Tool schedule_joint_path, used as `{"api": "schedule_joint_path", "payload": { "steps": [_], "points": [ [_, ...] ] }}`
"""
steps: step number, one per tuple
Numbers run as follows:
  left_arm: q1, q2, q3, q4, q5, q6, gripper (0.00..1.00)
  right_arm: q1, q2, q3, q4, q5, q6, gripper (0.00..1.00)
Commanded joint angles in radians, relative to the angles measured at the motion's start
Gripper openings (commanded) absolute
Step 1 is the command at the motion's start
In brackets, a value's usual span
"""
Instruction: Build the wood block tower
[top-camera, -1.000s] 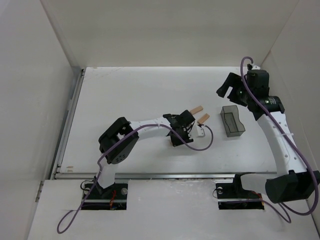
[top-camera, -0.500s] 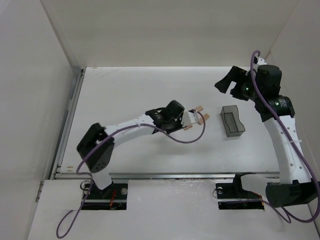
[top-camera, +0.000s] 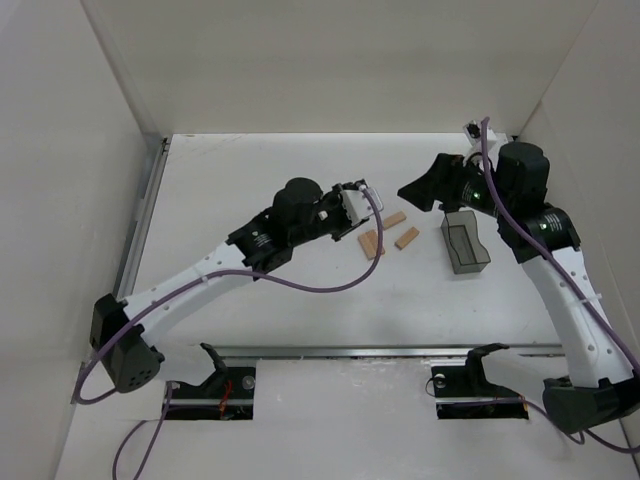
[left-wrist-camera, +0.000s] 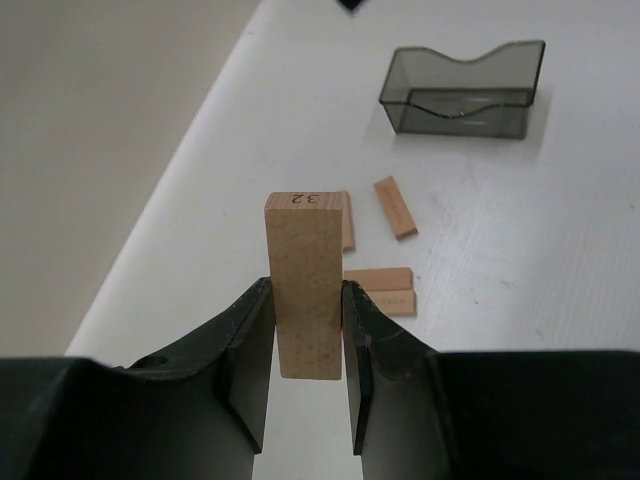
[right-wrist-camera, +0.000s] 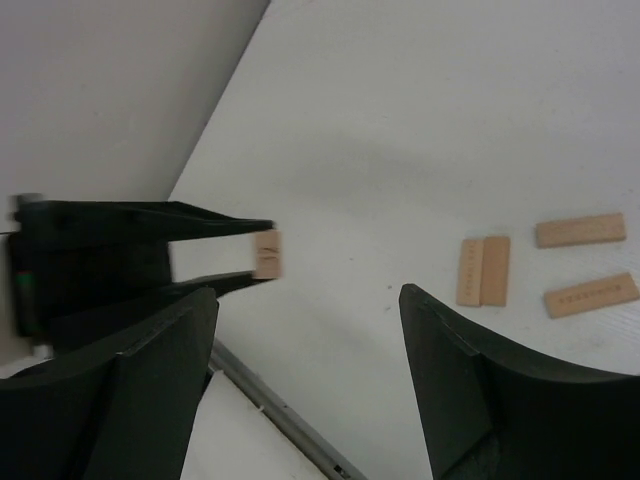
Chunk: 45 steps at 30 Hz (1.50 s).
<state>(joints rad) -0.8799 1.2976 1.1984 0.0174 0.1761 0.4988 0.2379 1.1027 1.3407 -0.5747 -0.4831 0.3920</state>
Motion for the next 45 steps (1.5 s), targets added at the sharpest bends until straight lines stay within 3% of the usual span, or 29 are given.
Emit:
{"api": "schedule_joint_path", "payload": {
  "steps": [1, 5, 7, 9, 17, 22, 28, 32, 37, 42, 44, 45],
  "points": [
    [-0.011, 0.008, -0.016, 0.03, 0.059, -0.048, 0.0, 0.033, -0.04, -0.005, 0.102, -0.032, -0.008, 0.78],
    [-0.02, 0.008, -0.016, 0.03, 0.059, -0.048, 0.0, 0.095, -0.006, 0.008, 0.09, -0.002, 0.017, 0.73],
    [-0.031, -0.003, -0.039, 0.041, 0.022, -0.034, 0.0, 0.106, 0.003, -0.006, 0.09, 0.02, 0.041, 0.79],
    [-0.042, -0.015, -0.052, 0.053, 0.011, -0.034, 0.0, 0.106, 0.016, -0.027, 0.076, 0.078, 0.041, 0.79],
    [-0.042, -0.054, -0.108, 0.062, -0.007, -0.043, 0.0, 0.161, 0.086, -0.061, 0.131, -0.008, 0.03, 0.64],
    [-0.042, -0.063, -0.128, 0.084, -0.027, -0.052, 0.0, 0.193, 0.098, -0.072, 0.157, -0.066, 0.021, 0.63],
    [-0.042, -0.081, -0.137, 0.084, -0.047, -0.052, 0.0, 0.222, 0.123, -0.091, 0.148, -0.043, 0.021, 0.52],
    [-0.042, -0.081, -0.146, 0.093, -0.072, -0.062, 0.0, 0.258, 0.134, -0.101, 0.139, -0.02, 0.021, 0.51],
    [-0.042, -0.09, -0.155, 0.104, -0.073, -0.062, 0.0, 0.277, 0.134, -0.112, 0.139, -0.02, 0.021, 0.38],
    [-0.042, -0.099, -0.165, 0.104, -0.073, -0.062, 0.0, 0.307, 0.143, -0.1, 0.139, 0.006, 0.021, 0.11],
    [-0.042, -0.1, -0.165, 0.104, -0.064, -0.062, 0.0, 0.317, 0.143, -0.091, 0.139, 0.017, 0.03, 0.11],
    [-0.042, -0.1, -0.175, 0.095, -0.052, -0.062, 0.0, 0.317, 0.134, -0.091, 0.139, 0.029, 0.03, 0.17]
  ]
}}
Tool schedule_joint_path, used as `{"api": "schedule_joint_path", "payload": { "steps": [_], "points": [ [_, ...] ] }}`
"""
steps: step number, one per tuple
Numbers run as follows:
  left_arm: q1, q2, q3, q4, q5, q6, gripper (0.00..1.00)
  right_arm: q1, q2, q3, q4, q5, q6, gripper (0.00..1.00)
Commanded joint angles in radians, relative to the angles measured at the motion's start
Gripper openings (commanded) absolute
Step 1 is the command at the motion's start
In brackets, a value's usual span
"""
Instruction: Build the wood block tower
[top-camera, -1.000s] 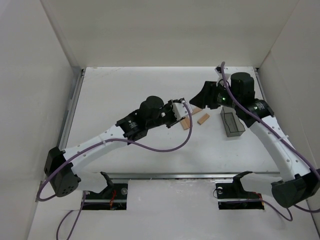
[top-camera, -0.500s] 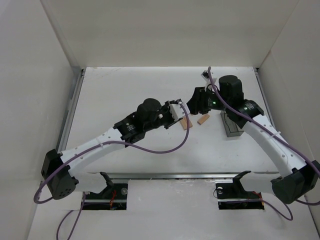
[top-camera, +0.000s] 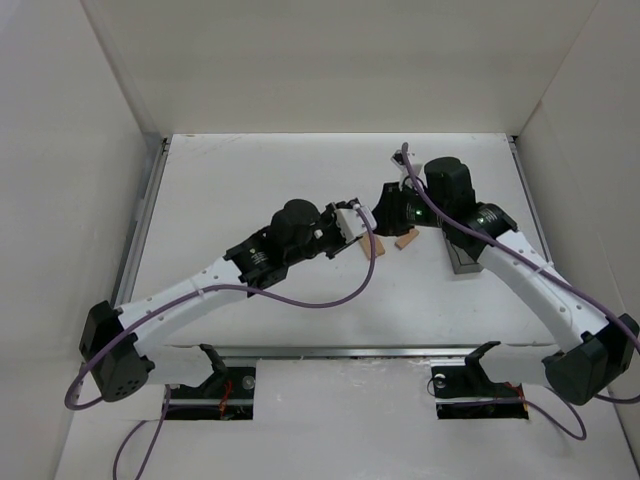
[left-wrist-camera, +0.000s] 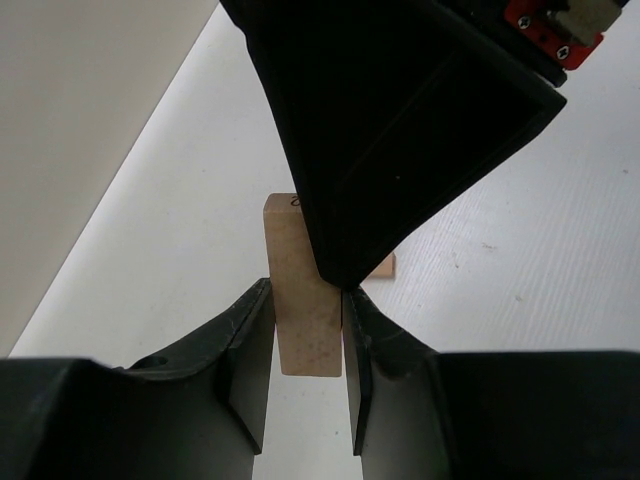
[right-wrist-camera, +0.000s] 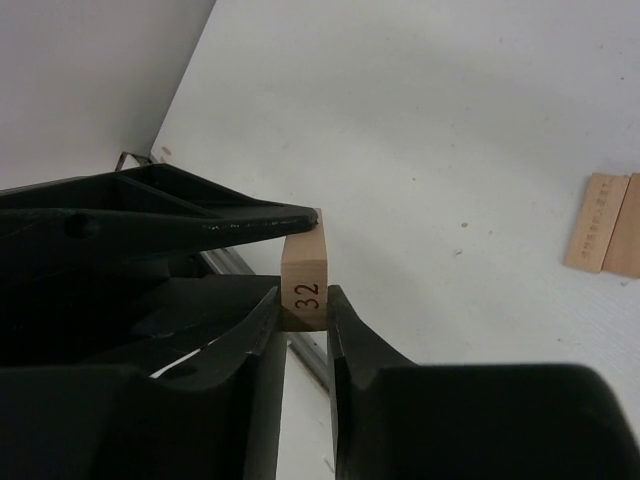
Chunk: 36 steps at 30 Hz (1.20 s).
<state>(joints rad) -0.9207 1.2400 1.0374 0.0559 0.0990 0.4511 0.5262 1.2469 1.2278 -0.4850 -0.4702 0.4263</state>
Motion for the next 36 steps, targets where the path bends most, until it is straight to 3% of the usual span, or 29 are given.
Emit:
{"api": "schedule_joint_path", "payload": {
  "steps": [1, 4, 9, 13, 16, 17, 18, 20, 22, 29, 36],
  "points": [
    [-0.001, -0.051, -0.014, 0.056, 0.037, -0.014, 0.0, 0.029, -0.01, 0.033, 0.049, 0.016, -0.004, 0.21],
    [-0.001, -0.051, -0.014, 0.047, 0.047, -0.014, 0.0, 0.029, -0.001, 0.053, 0.039, 0.027, -0.004, 0.34],
    [-0.001, -0.06, -0.023, 0.047, 0.047, -0.014, 0.0, 0.038, 0.026, 0.064, 0.029, 0.027, -0.004, 0.35],
    [-0.001, -0.06, -0.023, 0.047, 0.047, -0.014, 0.0, 0.047, 0.026, 0.073, 0.02, 0.036, -0.004, 0.22],
    [-0.001, -0.07, -0.033, 0.047, 0.047, -0.014, 0.0, 0.047, 0.017, 0.073, 0.02, 0.06, -0.004, 0.0],
    [-0.001, -0.07, -0.033, 0.047, 0.047, -0.014, 0.01, 0.047, 0.017, 0.073, 0.011, 0.07, -0.004, 0.0],
    [-0.001, -0.07, -0.042, 0.058, 0.036, -0.014, 0.3, 0.047, 0.017, 0.085, 0.011, 0.082, 0.009, 0.0],
    [-0.001, -0.079, -0.051, 0.058, 0.01, -0.014, 0.71, 0.057, 0.017, 0.105, -0.016, 0.171, 0.029, 0.0],
    [-0.001, -0.079, -0.051, 0.036, -0.039, -0.014, 0.99, 0.067, 0.039, 0.127, -0.046, 0.323, 0.064, 0.0],
    [0.031, -0.232, -0.172, -0.08, -0.23, -0.109, 0.99, 0.153, 0.305, 0.323, -0.257, 0.785, 0.169, 0.0],
    [0.063, -0.398, -0.289, -0.059, -0.465, -0.213, 0.99, 0.242, 0.65, 0.57, -0.388, 0.912, 0.229, 0.0]
  ]
}}
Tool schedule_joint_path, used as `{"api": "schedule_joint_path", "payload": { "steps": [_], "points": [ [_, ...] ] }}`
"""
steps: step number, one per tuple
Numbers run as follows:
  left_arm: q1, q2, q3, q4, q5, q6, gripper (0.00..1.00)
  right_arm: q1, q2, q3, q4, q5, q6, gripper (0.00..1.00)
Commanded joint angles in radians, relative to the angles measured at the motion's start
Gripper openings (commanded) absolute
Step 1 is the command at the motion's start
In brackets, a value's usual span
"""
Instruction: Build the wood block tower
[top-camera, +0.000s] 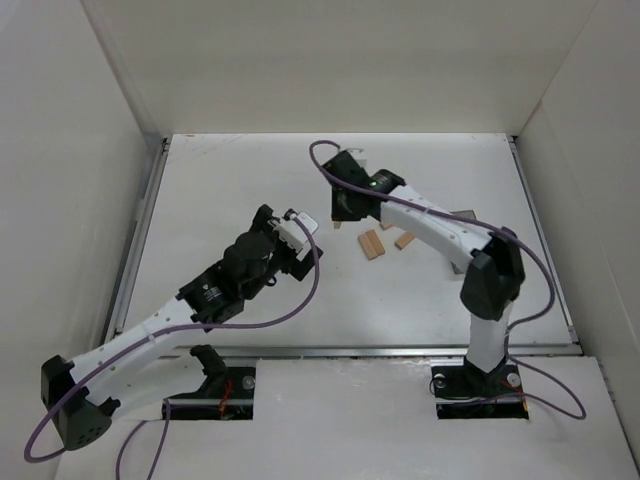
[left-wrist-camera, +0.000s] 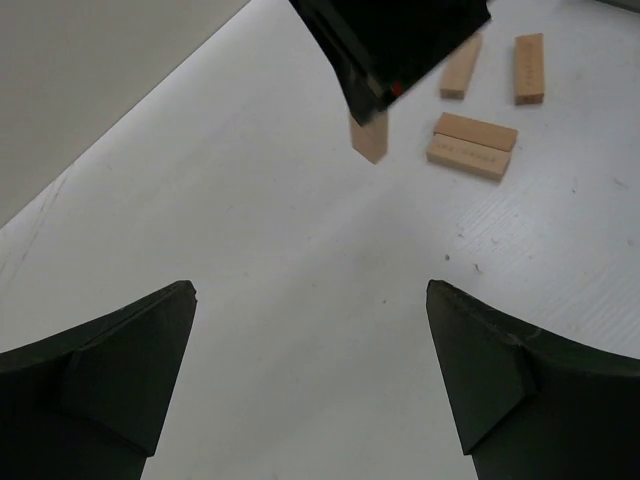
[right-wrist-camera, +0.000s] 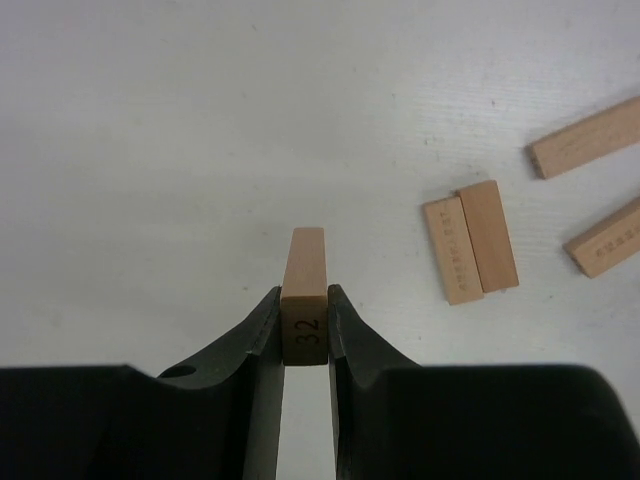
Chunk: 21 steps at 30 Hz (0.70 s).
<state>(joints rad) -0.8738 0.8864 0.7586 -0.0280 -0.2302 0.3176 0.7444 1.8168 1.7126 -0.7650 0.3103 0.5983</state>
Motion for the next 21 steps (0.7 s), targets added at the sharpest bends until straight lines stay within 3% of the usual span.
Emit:
{"api": "schedule_joint_path", "payload": {
  "steps": [1, 9, 21],
  "points": [
    [0.028, -0.056, -0.01, 0.025, -0.136, -0.107, 0.99, 0.033, 0.113, 0.14, -0.149, 0.141, 0.057, 0.0],
    [0.098, -0.138, -0.091, 0.045, -0.207, -0.14, 0.99, 0.065, 0.344, 0.337, -0.254, 0.148, 0.189, 0.0],
    [0.098, -0.138, -0.123, 0.082, -0.178, -0.14, 0.99, 0.075, 0.444, 0.346, -0.254, 0.081, 0.247, 0.0]
  ]
}}
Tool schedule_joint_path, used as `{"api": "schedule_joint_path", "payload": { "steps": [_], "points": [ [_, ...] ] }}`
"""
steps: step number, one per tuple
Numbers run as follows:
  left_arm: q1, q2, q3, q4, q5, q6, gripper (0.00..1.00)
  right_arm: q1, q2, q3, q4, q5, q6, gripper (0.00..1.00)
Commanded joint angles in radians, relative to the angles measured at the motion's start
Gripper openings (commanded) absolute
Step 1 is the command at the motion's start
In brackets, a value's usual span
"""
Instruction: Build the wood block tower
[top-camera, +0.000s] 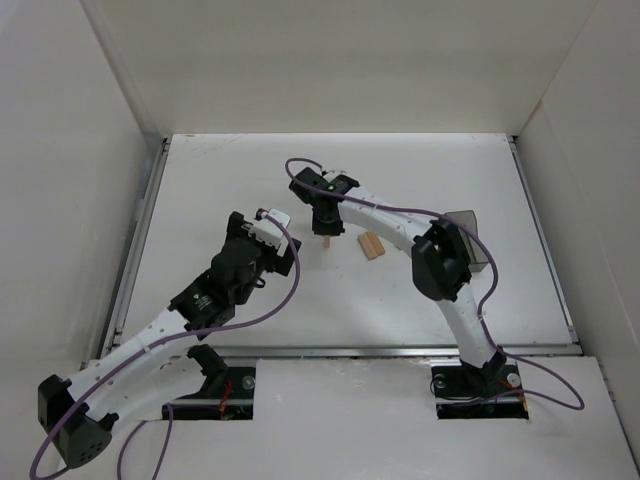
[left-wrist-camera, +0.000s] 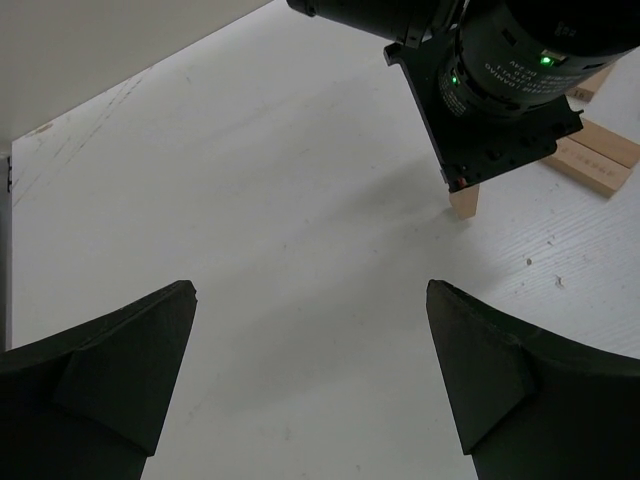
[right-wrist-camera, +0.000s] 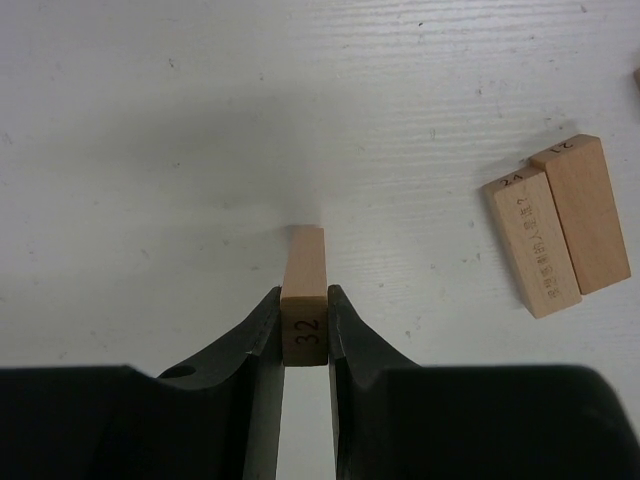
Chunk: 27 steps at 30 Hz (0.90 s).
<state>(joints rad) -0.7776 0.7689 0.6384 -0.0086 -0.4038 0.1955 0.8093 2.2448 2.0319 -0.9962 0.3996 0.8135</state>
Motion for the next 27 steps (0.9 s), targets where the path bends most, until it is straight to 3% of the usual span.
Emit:
{"api": "schedule_joint_path", "payload": {
  "steps": [1, 11, 16, 22, 23, 27],
  "points": [
    [0.001, -0.02, -0.003, 0.062, -0.004, -0.008, 0.99, 0.01, 0.025, 0.027, -0.022, -0.008, 0.032, 0.0],
    [0.001, -0.02, -0.003, 0.071, 0.005, 0.001, 0.99, 0.019, 0.044, 0.027, -0.022, -0.018, -0.011, 0.0],
    [0.001, -0.011, 0.006, 0.071, 0.005, 0.01, 0.99, 0.019, 0.033, 0.027, -0.013, -0.027, -0.02, 0.17],
    [0.001, -0.011, 0.006, 0.071, 0.014, 0.01, 0.99, 0.019, 0.013, 0.027, 0.017, -0.027, -0.051, 0.26],
    [0.001, -0.011, 0.006, 0.071, 0.014, 0.01, 0.99, 0.019, 0.013, 0.027, 0.018, -0.039, -0.06, 0.39],
    [0.001, -0.011, 0.006, 0.071, 0.014, 0.019, 0.99, 0.019, 0.013, 0.017, 0.018, -0.039, -0.06, 0.49]
  ]
}}
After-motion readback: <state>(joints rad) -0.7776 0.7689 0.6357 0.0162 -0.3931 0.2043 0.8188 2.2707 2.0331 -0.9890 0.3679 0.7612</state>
